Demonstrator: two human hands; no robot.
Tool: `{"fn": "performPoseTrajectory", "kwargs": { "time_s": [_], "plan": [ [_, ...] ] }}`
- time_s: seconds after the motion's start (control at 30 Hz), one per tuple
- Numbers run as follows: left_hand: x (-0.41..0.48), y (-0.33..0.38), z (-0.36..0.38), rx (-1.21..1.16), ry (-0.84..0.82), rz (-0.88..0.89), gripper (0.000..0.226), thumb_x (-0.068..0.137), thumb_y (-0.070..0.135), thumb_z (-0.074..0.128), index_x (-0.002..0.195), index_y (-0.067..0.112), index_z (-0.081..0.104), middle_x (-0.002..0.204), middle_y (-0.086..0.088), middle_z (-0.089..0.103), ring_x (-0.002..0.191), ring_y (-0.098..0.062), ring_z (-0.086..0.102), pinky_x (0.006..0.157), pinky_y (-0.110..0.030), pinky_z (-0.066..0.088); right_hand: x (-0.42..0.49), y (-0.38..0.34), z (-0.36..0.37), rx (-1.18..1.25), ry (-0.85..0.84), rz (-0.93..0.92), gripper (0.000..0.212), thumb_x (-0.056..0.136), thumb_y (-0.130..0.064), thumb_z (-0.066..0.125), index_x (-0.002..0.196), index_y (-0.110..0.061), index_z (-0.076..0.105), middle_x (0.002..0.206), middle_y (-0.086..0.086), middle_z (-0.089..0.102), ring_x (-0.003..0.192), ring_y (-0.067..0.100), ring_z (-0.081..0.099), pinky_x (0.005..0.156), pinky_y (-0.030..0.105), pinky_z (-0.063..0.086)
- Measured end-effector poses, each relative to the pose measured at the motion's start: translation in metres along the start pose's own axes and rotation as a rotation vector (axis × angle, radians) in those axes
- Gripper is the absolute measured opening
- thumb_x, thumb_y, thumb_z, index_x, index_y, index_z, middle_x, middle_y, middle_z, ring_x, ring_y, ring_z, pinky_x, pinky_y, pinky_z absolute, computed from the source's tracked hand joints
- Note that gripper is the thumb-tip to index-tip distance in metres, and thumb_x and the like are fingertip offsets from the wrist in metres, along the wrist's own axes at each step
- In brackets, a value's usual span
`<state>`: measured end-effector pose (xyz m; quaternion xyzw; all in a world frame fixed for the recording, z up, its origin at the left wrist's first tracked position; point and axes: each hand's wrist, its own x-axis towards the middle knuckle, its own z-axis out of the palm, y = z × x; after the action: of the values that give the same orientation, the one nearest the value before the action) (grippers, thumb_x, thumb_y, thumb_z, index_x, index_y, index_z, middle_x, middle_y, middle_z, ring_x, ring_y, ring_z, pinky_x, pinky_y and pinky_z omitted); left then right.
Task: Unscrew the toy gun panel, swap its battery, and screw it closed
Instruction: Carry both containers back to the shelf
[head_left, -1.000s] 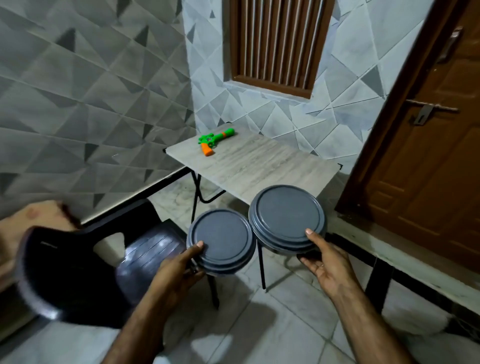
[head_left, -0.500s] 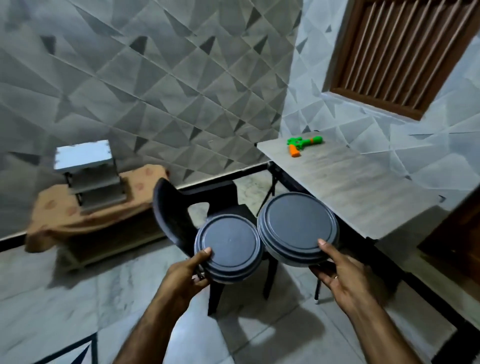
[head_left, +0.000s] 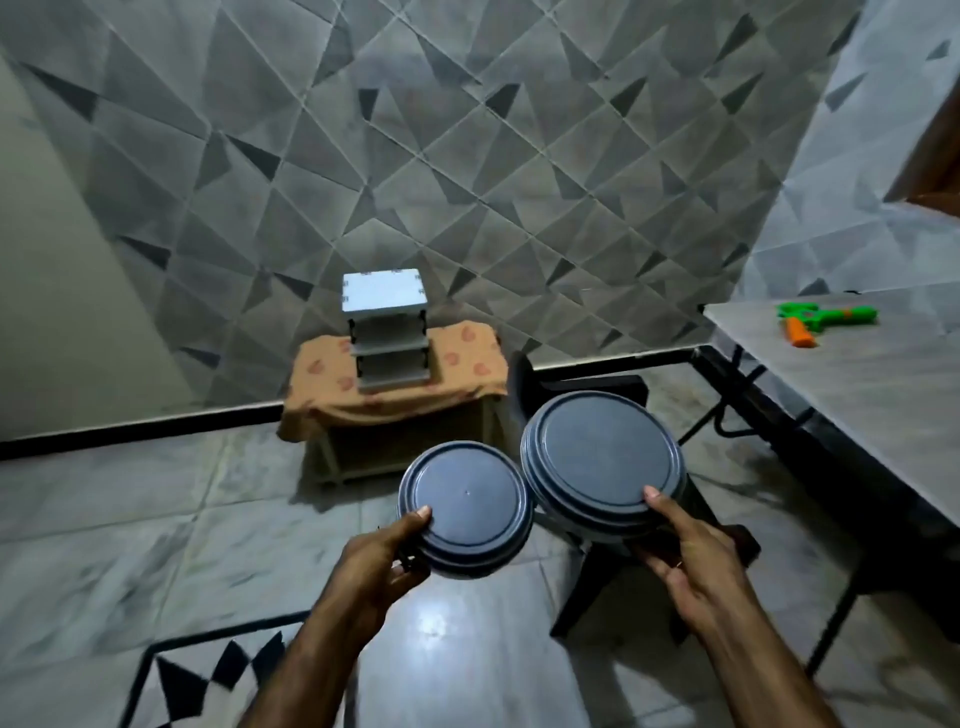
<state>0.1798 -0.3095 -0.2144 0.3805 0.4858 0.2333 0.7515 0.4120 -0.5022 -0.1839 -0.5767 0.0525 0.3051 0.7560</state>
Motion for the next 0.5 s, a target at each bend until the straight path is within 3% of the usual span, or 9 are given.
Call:
{"fn": "performPoseTrajectory", "kwargs": {
  "time_s": [0.07, 0.17, 0.27, 0.37, 0.5],
  "plan": [
    [0.002, 0.009, -0.019, -0.015, 0.026, -0.003, 0.033, 0.079, 0.024, 0.079, 0.094, -0.004, 0.074, 0.093, -0.018, 0.070, 0.090, -0.032, 0.066, 0.076, -0.035, 0.056, 0.002, 0.010, 0.024, -0.015, -0.019, 0.021, 0.011, 0.084, -0.009, 0.071, 0.090, -0.002, 0.065, 0.092, 0.016, 0.069, 0.082, 0.022, 0.065, 0.081, 0.046, 0.055],
    [0.010, 0.023, -0.047, -0.052, 0.067, -0.001, 0.034, 0.079, 0.024, 0.079, 0.096, -0.005, 0.074, 0.101, -0.023, 0.071, 0.099, -0.037, 0.067, 0.085, -0.039, 0.056, 0.010, 0.023, 0.061, -0.035, -0.064, 0.044, 0.028, 0.082, -0.011, 0.074, 0.106, 0.001, 0.064, 0.097, 0.020, 0.069, 0.085, 0.024, 0.068, 0.066, 0.035, 0.058],
    [0.025, 0.036, -0.069, -0.076, 0.112, 0.003, 0.037, 0.078, 0.027, 0.080, 0.096, -0.004, 0.074, 0.104, -0.024, 0.072, 0.103, -0.040, 0.066, 0.089, -0.042, 0.055, 0.023, 0.033, 0.098, -0.047, -0.101, 0.083, 0.033, 0.082, -0.012, 0.075, 0.108, 0.005, 0.064, 0.095, 0.022, 0.070, 0.086, 0.027, 0.069, 0.059, 0.032, 0.060],
    [0.046, 0.047, -0.084, -0.090, 0.156, -0.003, 0.037, 0.076, 0.028, 0.081, 0.096, -0.003, 0.075, 0.096, -0.018, 0.074, 0.093, -0.034, 0.069, 0.093, -0.044, 0.053, 0.040, 0.041, 0.132, -0.065, -0.125, 0.101, 0.030, 0.081, -0.011, 0.075, 0.102, 0.007, 0.065, 0.094, 0.022, 0.069, 0.089, 0.030, 0.068, 0.067, 0.036, 0.061],
    [0.082, 0.070, -0.099, -0.130, 0.185, 0.025, 0.037, 0.075, 0.025, 0.082, 0.095, -0.005, 0.074, 0.095, -0.020, 0.071, 0.089, -0.031, 0.068, 0.082, -0.039, 0.057, 0.066, 0.046, 0.180, -0.089, -0.180, 0.093, 0.015, 0.082, -0.012, 0.074, 0.087, 0.001, 0.068, 0.076, 0.012, 0.071, 0.083, 0.026, 0.067, 0.072, 0.036, 0.058]
  ]
}}
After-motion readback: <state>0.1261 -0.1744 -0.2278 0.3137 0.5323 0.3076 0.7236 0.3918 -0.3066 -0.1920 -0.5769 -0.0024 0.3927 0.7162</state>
